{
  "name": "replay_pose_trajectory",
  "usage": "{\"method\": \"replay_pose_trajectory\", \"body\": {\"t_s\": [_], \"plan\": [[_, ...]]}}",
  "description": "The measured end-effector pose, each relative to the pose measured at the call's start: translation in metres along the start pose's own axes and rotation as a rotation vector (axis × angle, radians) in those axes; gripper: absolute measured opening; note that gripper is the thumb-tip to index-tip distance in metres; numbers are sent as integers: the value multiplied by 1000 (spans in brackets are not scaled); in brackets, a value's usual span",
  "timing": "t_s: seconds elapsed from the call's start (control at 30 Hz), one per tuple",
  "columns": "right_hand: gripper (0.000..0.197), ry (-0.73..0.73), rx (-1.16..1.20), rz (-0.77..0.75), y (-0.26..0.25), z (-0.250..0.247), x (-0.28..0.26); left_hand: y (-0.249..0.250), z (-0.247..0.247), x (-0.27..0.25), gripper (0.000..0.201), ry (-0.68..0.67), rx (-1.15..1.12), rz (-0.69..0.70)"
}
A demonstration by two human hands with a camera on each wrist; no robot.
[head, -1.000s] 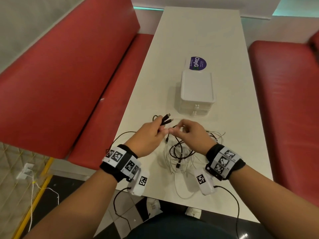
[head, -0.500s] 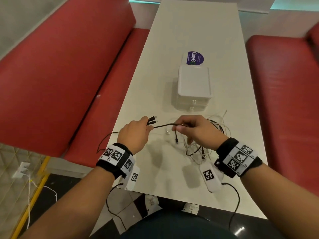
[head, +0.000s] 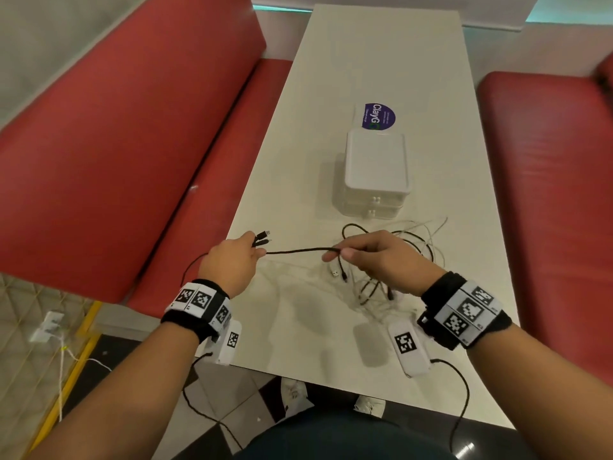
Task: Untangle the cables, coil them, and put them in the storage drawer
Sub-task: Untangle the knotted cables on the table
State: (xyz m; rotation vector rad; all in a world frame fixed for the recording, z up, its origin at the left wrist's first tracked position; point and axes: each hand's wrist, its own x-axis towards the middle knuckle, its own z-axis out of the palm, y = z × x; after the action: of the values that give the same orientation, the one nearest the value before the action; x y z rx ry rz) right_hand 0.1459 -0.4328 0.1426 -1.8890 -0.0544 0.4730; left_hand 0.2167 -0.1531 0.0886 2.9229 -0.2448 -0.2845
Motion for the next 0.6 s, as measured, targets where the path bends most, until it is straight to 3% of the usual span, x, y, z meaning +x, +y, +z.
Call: {"method": "replay_pose_trajectory", "body": {"t_s": [0.07,0.13,0.17,0.2,0.27,0.37,0.4,0.47,0.53,0.6], "plan": [[26,3,-404,71,6,4,11,9,-9,0,13,52,150,42],[26,30,-887,216,16,8,20,19,-19,0,18,117,124,130],[25,47,-1013,248,20,13,24,28,-22,-1,22,122,60,199],[24,69,-1027,213,22,18,26,38,-24,-3,23,104,-39,280],[22,101,-827,44,20,28,29,65,-23,-10,13,-21,-220,368],[23,223,-420,-99,15,32,30,89,-16,-15,17,-167,-414,310],[25,278,-352,-88,19,30,30,89,-15,-14,21,-172,-460,295],[48,344,-310,-15,34,22,29,86,-16,-12,30,-196,-493,275],[69,303,-396,79,48,15,26,82,-20,-12,25,-214,-612,263],[74,221,-532,113,56,13,23,79,-25,-13,20,-159,-749,266]]}}
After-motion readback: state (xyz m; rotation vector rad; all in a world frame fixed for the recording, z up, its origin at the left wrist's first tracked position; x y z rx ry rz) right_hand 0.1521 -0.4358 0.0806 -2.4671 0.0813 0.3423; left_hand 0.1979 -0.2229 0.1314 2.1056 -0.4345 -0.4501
